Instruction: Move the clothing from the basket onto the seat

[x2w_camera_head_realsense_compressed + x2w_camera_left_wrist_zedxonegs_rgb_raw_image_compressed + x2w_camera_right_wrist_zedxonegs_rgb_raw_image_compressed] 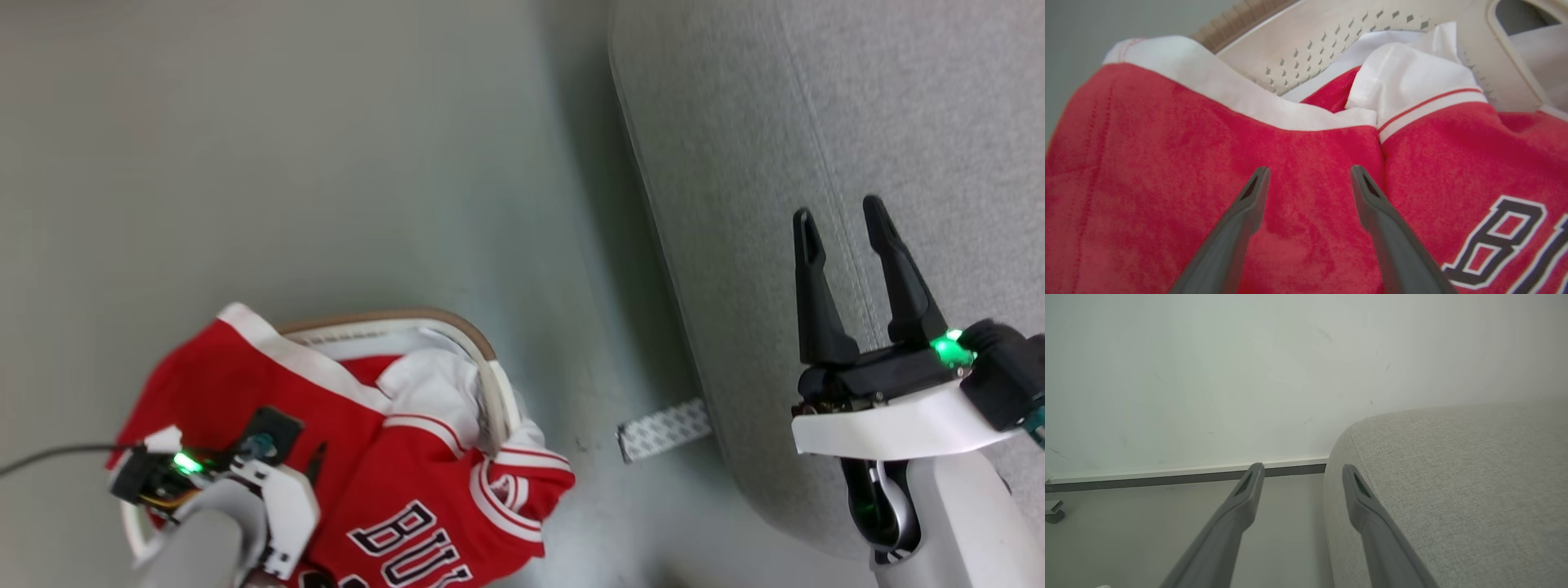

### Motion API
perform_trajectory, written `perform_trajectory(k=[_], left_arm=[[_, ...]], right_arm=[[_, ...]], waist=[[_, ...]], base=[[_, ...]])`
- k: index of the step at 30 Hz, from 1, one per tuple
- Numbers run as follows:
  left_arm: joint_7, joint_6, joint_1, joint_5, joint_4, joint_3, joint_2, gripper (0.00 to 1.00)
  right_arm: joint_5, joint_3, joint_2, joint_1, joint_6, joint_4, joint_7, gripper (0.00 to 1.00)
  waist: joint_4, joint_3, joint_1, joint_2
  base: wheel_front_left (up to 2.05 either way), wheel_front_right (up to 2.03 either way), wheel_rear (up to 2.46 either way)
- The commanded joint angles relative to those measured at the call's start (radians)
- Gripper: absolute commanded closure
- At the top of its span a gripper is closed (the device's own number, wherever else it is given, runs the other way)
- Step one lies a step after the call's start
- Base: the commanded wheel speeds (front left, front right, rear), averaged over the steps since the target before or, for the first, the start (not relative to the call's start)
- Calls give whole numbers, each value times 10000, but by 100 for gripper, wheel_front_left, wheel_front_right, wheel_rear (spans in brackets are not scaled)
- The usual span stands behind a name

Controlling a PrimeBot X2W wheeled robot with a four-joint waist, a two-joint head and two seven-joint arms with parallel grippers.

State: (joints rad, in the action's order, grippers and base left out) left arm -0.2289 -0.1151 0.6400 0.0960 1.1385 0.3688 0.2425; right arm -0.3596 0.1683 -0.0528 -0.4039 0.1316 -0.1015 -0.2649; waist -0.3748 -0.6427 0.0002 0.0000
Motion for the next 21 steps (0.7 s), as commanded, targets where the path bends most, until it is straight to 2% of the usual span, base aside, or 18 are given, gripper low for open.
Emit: perform_trajectory(k=[1, 6, 12, 20, 21], left_arm=[[90, -28, 233, 203, 196, 112, 194, 0], [691, 57, 782, 551, 931, 452, 566, 0], [1519, -58, 1098, 766, 1302, 920, 833, 0], [2453, -137, 1159, 471, 1523, 1155, 952, 0], [2475, -143, 1143, 437, 1535, 1185, 931, 6]], right_arm=[[-123, 26, 34, -194, -17, 62, 8, 0], [-517, 109, 35, -358, -17, 156, 8, 0], [-905, 271, 36, -526, -17, 221, 7, 0], [-1165, 413, 36, -688, -17, 196, 7, 0], [-1158, 412, 36, -688, -17, 178, 7, 0]], waist=[[-367, -596, -2, 0], [-740, -1213, -2, 0], [-1042, -1822, -2, 0], [-1188, -2191, -2, 0], [-1179, -2184, -2, 0]], base=[[0, 0, 0], [0, 0, 0], [0, 0, 0], [0, 0, 0], [0, 0, 0]])
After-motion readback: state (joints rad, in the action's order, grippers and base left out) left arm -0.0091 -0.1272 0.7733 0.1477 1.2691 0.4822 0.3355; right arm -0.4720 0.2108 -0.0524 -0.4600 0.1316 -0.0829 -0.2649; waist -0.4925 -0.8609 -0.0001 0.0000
